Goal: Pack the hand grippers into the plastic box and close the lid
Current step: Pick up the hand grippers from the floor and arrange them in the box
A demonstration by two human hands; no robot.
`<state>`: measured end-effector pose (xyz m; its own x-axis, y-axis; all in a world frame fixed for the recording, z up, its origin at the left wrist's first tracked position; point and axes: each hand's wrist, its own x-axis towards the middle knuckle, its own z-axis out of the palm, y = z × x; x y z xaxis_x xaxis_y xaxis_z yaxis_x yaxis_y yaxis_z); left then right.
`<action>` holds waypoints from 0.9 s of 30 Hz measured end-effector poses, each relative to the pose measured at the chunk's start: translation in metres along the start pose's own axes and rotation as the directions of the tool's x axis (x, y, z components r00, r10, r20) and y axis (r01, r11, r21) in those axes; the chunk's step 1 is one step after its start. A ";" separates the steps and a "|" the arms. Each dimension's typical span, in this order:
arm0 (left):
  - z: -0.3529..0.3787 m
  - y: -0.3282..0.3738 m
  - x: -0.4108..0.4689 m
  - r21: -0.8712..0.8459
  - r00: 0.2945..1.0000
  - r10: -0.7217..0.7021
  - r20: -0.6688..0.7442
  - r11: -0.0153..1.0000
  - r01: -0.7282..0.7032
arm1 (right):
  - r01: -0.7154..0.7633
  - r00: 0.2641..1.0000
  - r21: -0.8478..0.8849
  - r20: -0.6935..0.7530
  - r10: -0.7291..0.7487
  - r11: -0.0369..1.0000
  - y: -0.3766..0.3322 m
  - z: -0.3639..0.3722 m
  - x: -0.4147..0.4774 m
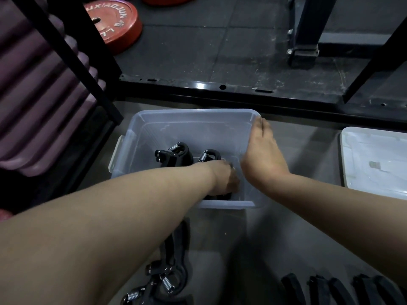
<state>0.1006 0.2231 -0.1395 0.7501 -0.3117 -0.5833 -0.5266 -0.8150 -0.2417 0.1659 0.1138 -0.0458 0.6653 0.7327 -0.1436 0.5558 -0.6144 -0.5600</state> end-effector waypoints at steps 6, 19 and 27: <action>-0.042 0.002 -0.031 -0.394 0.971 -0.224 0.084 0.887 0.239 | -0.013 1.000 -0.005 0.016 0.013 1.000 0.001 0.001 0.001; -0.049 0.021 -0.092 -0.696 0.632 -0.469 0.617 0.051 0.717 | -0.016 1.000 -0.058 -0.007 0.016 0.998 0.001 0.003 0.001; -0.034 0.015 -0.062 -0.645 0.599 -0.347 0.721 -0.021 0.764 | -0.017 1.000 -0.063 -0.018 0.016 0.998 0.002 0.004 0.000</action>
<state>0.0594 0.2135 -0.0804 0.3436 0.4488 -0.8249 0.8423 -0.5357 0.0593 0.1650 0.1135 -0.0505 0.6829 0.7175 -0.1372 0.5750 -0.6438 -0.5048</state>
